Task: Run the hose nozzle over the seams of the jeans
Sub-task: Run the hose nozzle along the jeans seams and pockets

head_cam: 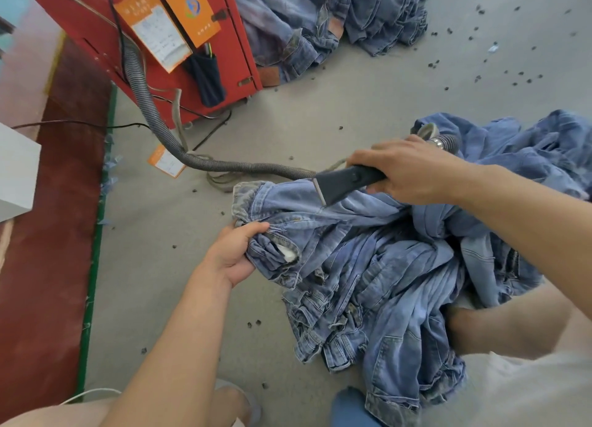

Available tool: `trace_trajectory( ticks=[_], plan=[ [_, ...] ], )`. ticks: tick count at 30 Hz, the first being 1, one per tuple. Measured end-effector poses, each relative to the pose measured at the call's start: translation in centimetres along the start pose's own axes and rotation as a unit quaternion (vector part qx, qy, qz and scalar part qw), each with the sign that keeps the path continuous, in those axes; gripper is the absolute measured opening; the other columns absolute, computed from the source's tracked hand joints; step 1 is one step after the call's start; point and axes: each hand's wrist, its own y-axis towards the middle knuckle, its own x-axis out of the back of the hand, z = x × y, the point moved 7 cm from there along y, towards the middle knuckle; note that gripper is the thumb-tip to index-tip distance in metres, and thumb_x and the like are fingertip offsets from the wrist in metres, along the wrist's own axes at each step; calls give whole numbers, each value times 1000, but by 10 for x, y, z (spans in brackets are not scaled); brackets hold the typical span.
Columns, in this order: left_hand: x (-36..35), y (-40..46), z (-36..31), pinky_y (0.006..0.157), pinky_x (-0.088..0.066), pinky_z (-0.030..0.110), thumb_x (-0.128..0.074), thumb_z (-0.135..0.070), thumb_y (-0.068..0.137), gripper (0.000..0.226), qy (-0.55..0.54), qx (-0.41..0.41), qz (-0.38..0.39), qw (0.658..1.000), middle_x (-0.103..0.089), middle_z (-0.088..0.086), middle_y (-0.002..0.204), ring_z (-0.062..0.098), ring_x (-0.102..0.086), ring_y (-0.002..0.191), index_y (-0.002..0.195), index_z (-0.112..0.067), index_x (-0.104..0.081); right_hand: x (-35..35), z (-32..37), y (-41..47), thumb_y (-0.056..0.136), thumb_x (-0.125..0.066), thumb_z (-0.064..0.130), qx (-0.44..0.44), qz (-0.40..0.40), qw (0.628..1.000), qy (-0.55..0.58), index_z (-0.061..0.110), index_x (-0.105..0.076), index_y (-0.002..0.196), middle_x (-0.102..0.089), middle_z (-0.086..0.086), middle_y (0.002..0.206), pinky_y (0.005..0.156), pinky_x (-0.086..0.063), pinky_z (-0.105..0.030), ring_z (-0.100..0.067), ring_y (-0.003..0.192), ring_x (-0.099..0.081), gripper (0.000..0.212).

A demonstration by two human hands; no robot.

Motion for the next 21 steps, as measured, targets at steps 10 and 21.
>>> trace_trajectory(
  ticks=[10, 21],
  plan=[
    [-5, -25, -39, 90, -59, 44, -47, -16, 101, 43, -3, -58, 142, 988, -65, 22, 136, 36, -66, 122, 140, -4, -59, -33, 45, -2, 99, -61, 44, 26, 5, 999, -34, 41, -41, 136, -58, 6, 113, 101, -36, -46, -19, 111, -53, 42],
    [5, -56, -58, 93, -60, 44, -39, -21, 108, 42, -53, -110, 123, 985, -62, 23, 140, 35, -65, 123, 140, -3, -59, 36, 40, 7, 90, -76, 30, -24, -49, 993, 109, 44, -51, 120, -57, 33, 78, 69, -35, -8, 20, 83, -53, 41]
  ],
)
